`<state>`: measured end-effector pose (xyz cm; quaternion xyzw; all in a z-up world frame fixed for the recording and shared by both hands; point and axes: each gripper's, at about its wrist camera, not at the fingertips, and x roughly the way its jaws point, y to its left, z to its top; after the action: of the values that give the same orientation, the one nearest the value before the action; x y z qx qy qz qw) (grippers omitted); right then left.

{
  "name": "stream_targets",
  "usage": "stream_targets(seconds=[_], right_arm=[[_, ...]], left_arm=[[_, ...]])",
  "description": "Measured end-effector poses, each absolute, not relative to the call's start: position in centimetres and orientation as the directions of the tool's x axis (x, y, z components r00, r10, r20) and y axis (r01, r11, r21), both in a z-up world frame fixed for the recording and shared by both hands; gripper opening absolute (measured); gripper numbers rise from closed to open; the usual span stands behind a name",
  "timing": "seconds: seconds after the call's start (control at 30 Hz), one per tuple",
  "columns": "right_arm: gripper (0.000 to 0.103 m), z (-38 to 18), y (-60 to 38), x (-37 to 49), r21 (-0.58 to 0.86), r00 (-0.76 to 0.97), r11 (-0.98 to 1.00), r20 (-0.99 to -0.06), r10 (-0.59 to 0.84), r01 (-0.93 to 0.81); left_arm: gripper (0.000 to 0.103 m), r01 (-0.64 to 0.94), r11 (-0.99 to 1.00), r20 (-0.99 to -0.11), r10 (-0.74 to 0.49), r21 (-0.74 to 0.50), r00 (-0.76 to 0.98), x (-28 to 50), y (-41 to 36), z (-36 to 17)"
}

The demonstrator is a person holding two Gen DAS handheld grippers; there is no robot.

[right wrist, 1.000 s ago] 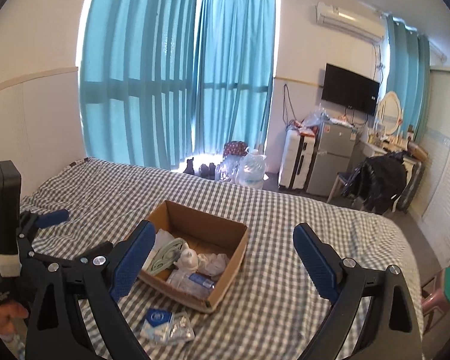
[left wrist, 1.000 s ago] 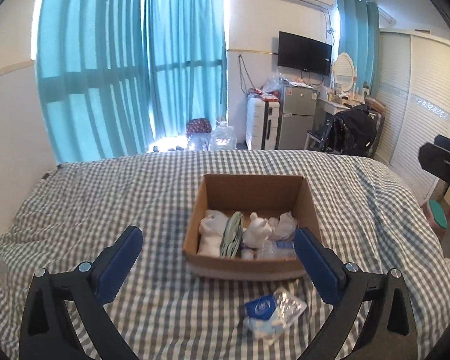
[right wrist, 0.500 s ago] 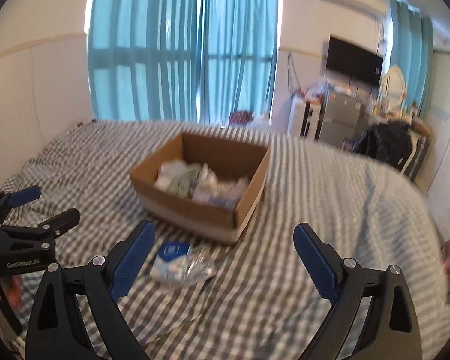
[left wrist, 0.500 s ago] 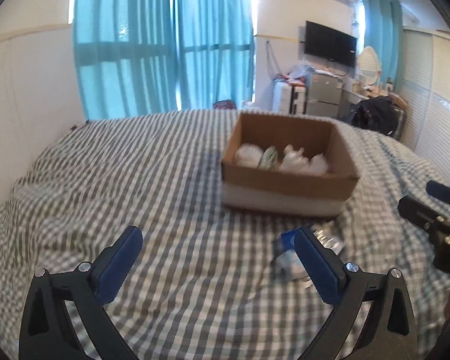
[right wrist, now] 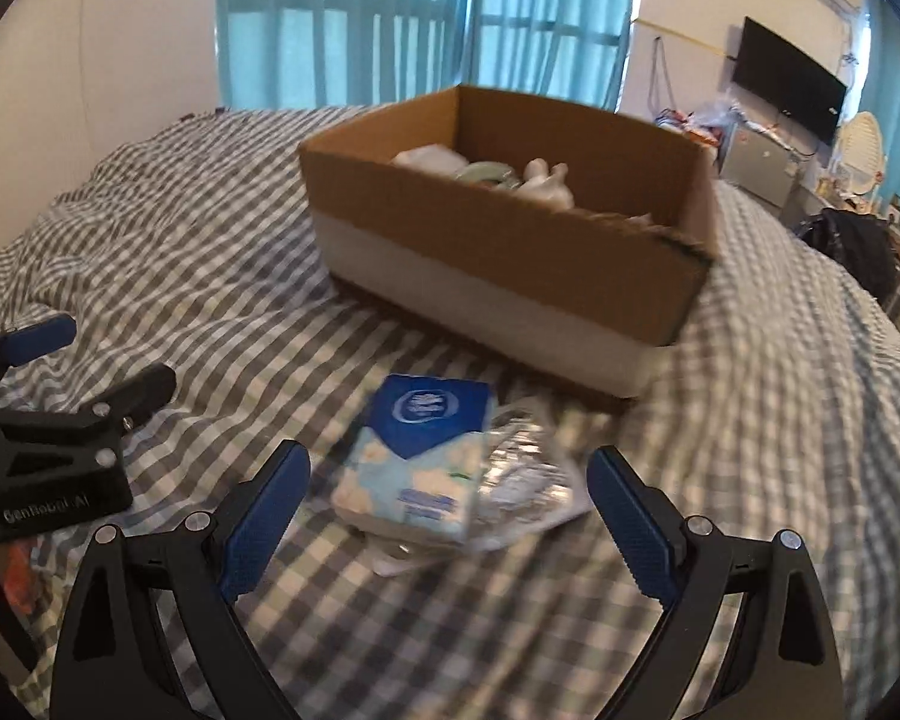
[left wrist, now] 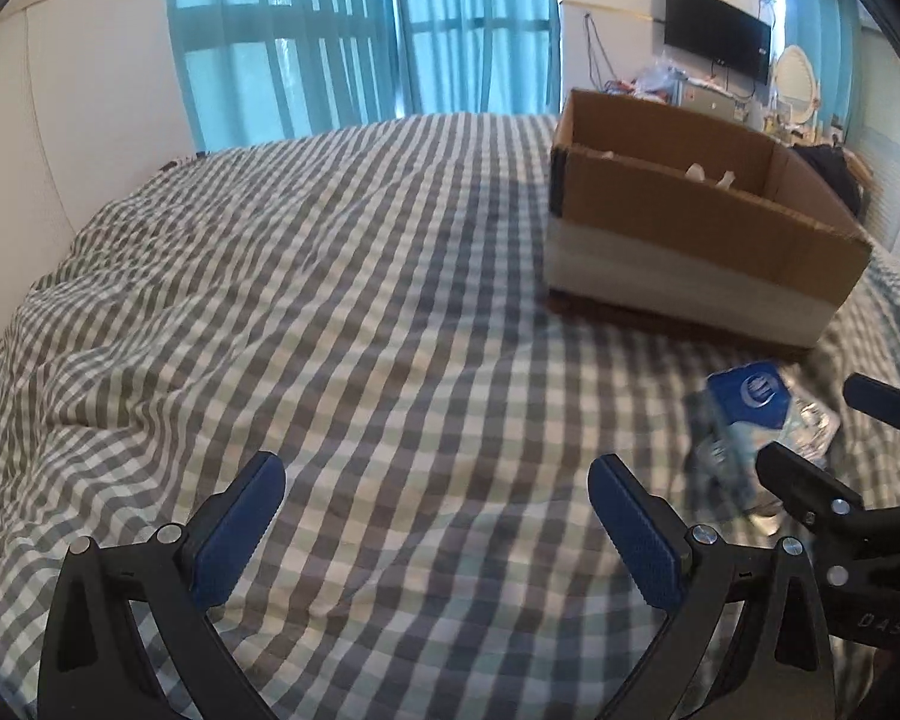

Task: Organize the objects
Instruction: 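Grasp the blue tissue pack with the right gripper while the left grasps the silver blister pack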

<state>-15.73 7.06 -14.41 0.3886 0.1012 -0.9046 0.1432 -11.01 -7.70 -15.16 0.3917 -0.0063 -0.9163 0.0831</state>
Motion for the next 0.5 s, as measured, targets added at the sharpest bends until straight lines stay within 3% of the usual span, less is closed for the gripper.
stream_targets(seconds=[0.07,0.13,0.2,0.23,0.5], right_arm=[[0.094,-15.2,6.5,-16.2,-0.075,-0.645,-0.935,-0.743,-0.179,0.346],[0.084,-16.3,6.0,-16.8,-0.08,-0.624,-0.932,-0.763,-0.17,0.352],[0.064,-17.2,6.0,-16.9,-0.096,-0.606,-0.93,-0.781,-0.15,0.354],[0.06,-17.2,6.2,-16.7,-0.113,-0.614,-0.93,-0.778,-0.137,0.351],[0.057,-13.4,11.3,-14.2,-0.068,-0.66,-0.954,-0.736,-0.149,0.291]], left_arm=[[0.103,0.148,-0.986,-0.721,-0.162,0.083,-0.673,-11.1,-7.8,-15.5],[0.103,0.147,-0.986,-0.729,-0.16,0.082,-0.665,-11.2,-7.9,-15.8],[0.103,0.147,-0.986,-0.734,-0.158,0.08,-0.66,-11.3,-7.7,-15.9],[0.103,0.146,-0.986,-0.736,-0.157,0.079,-0.659,-11.3,-7.6,-16.0],[0.103,0.056,-0.997,-0.748,-0.083,0.061,-0.658,-11.4,-3.9,-15.6]])
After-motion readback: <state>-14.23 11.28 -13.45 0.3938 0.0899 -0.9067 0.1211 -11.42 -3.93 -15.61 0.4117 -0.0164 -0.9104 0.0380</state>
